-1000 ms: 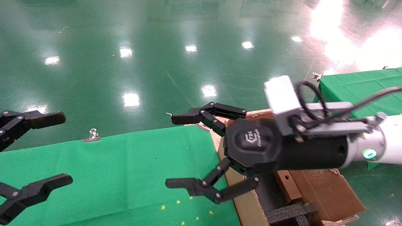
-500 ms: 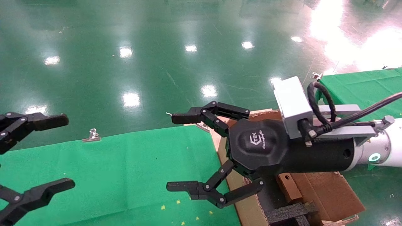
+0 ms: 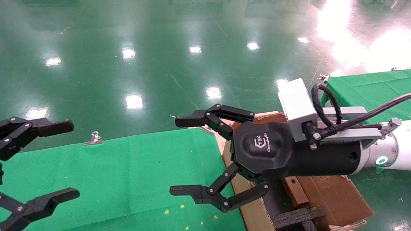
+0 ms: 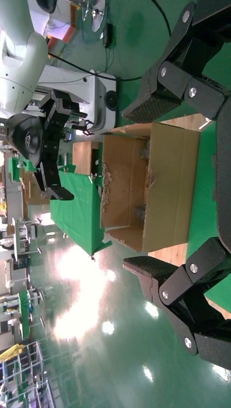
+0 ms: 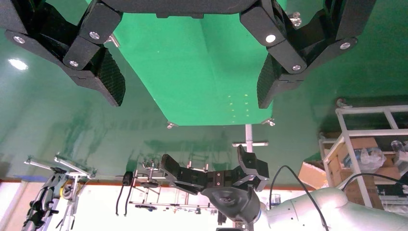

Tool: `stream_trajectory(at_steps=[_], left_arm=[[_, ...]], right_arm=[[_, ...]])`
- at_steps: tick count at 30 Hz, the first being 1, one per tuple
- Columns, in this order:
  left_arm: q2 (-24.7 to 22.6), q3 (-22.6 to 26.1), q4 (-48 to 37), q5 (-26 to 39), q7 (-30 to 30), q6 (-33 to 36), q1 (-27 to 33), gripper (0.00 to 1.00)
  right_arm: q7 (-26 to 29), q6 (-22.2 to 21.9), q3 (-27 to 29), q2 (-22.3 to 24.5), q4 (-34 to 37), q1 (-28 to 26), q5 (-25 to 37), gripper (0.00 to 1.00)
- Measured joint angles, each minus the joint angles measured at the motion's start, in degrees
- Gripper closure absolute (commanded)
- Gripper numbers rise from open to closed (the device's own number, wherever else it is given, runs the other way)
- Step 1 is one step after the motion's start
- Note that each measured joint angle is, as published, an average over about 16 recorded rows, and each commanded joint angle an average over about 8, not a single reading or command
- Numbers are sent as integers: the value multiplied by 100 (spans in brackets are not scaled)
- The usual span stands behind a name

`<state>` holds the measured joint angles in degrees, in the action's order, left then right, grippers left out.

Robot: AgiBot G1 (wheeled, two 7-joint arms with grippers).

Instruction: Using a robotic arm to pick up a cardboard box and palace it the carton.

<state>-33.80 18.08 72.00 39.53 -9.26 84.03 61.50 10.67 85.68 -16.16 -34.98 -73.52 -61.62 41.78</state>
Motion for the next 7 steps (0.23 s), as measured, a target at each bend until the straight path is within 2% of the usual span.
stream_trajectory(at_steps=[7], left_arm=[[-14, -25, 19, 28, -18, 20, 1, 0]], right_arm=[[-1, -1, -2, 1, 0, 0, -1, 0]])
